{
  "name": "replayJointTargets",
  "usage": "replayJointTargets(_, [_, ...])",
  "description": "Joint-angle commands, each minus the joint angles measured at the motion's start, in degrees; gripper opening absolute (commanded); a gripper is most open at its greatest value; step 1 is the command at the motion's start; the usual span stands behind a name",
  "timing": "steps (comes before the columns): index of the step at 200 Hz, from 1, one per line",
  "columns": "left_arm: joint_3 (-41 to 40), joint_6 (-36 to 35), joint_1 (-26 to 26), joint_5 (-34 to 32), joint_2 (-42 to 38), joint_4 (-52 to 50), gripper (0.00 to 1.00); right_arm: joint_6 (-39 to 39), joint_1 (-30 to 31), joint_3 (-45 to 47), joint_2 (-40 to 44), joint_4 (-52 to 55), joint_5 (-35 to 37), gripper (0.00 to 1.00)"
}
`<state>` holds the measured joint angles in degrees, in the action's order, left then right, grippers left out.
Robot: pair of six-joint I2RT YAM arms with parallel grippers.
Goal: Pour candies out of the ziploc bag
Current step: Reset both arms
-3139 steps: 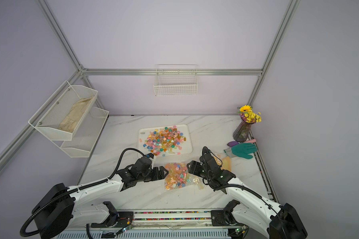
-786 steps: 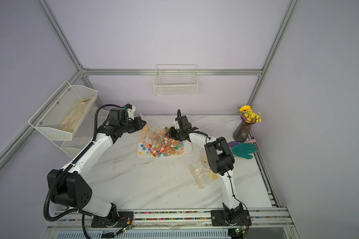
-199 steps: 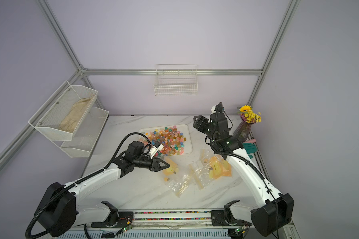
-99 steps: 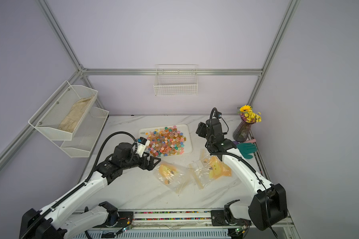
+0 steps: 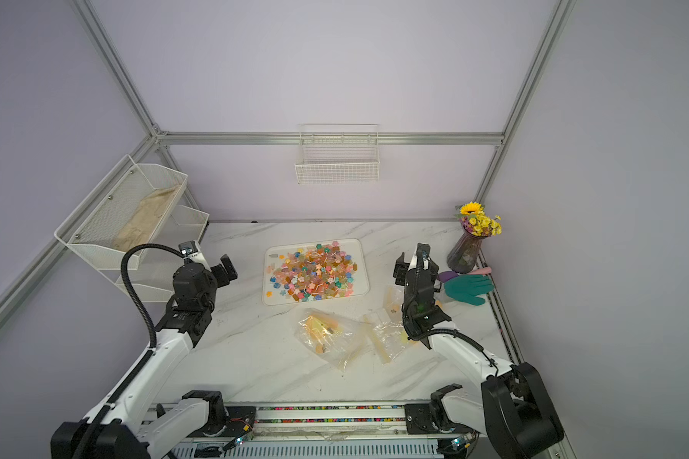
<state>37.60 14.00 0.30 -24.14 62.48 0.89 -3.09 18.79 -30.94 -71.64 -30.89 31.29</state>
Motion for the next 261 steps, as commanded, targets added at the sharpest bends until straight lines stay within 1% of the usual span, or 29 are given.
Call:
replayJointTargets(1, [-5.1,0.9,0.8,-4.6,2.6,6.1,1.00,2.8,-1.9,2.3,-2.5,-9.9,-0.3,0.77])
replayJointTargets(12, [-6.8,1.8,0.8,-5.4,4.0,8.2,1.00,2.8,-3.1,3.2,-4.3,-12.3,-2.2,0.77])
replayJointTargets(26, [-9.3,2.1,0.9,-3.7,5.3,13.2,1.00,1.8,-4.4,2.9,-6.4,-13.0,-5.1,0.77])
replayJointTargets(30, [-10.4,1.9,0.8,-2.6,5.7,15.7,1.00,1.7,-4.8,2.8,-6.6,-13.4,-6.6,0.77])
replayJointTargets(35, [-11.6,1.7,0.8,-1.8,6.4,19.4,1.00,1.6,-5.2,2.7,-8.7,-14.3,-8.3,0.77])
replayJointTargets(38, [-12.3,1.5,0.8,-1.4,7.0,21.4,1.00,1.6,-5.6,2.8,-9.6,-15.1,-9.1,0.80])
replayJointTargets(42, [-13.1,1.0,0.9,-0.9,7.7,24.2,1.00,1.5,-5.8,3.0,-10.7,-16.6,-9.8,0.81])
replayJointTargets(58, [-15.2,-1.5,0.9,0.2,12.9,35.7,1.00,1.4,-7.2,4.9,-15.5,-24.1,-11.3,0.82])
replayJointTargets(65, [-15.3,-4.3,0.8,0.0,15.3,39.0,1.00,1.4,-7.8,5.7,-17.7,-27.5,-11.3,0.82])
replayJointTargets(73, [-14.9,-5.5,0.9,-0.5,17.1,41.1,1.00,2.7,-8.1,5.7,-19.1,-29.8,-10.9,0.82])
replayJointTargets(82, [-14.7,-5.9,1.0,0.3,17.9,42.4,1.00,1.9,-8.8,5.4,-19.2,-29.6,-14.3,0.82])
replayJointTargets(84, [-14.7,-5.7,1.0,0.4,19.5,42.7,1.00,2.0,-9.1,5.4,-19.4,-30.0,-14.8,0.82])
replayJointTargets(98, [-14.6,-7.4,0.8,2.3,22.9,46.6,1.00,1.8,-10.6,5.0,-20.5,-30.9,-16.9,0.82])
replayJointTargets(118, [-13.1,-9.9,0.5,8.4,25.0,44.8,1.00,0.8,-13.3,3.7,-22.1,-30.9,-19.3,0.82])
replayJointTargets(128, [-13.8,-9.9,0.5,8.7,25.5,46.7,1.00,1.9,-14.7,3.9,-24.8,-34.3,-21.2,0.82])
replayJointTargets(143, [-14.7,-10.5,0.5,9.4,26.1,49.2,1.00,1.4,-15.4,3.6,-30.5,-39.4,-21.4,0.82])
replayJointTargets(147, [-14.7,-10.7,0.5,10.1,26.2,49.4,1.00,1.1,-15.9,3.7,-30.7,-39.7,-22.4,0.83])
replayJointTargets(153, [-14.7,-11.2,0.5,11.1,26.5,49.5,1.00,-0.7,-16.7,3.4,-29.5,-37.0,-24.3,0.83])
replayJointTargets(160, [-14.8,-12.2,0.4,12.5,26.8,49.9,1.00,-0.1,-17.2,3.5,-29.8,-37.5,-24.3,0.82])
replayJointTargets(166, [-15.0,-12.2,0.5,12.5,26.9,50.6,1.00,0.1,-17.2,3.7,-30.3,-38.7,-24.2,0.83])
replayJointTargets(175, [-15.2,-12.2,0.4,12.4,27.1,51.1,1.00,0.1,-17.2,3.4,-29.8,-37.3,-24.2,0.85])
replayJointTargets(176, [-15.2,-12.2,0.4,12.4,27.1,51.2,1.00,0.1,-17.2,3.4,-29.8,-37.2,-24.2,0.86])
replayJointTargets(179, [-15.3,-12.3,0.4,12.4,27.2,51.4,1.00,0.2,-17.2,3.4,-29.7,-37.1,-24.1,0.95])
replayJointTargets(182, [-15.3,-12.3,0.4,12.4,27.2,51.5,1.00,0.1,-17.2,3.4,-29.7,-37.3,-24.2,0.97])
replayJointTargets(261, [-15.4,-12.3,0.4,12.4,27.1,51.6,1.00,0.2,-17.2,3.8,-29.8,-38.2,-24.1,0.97])
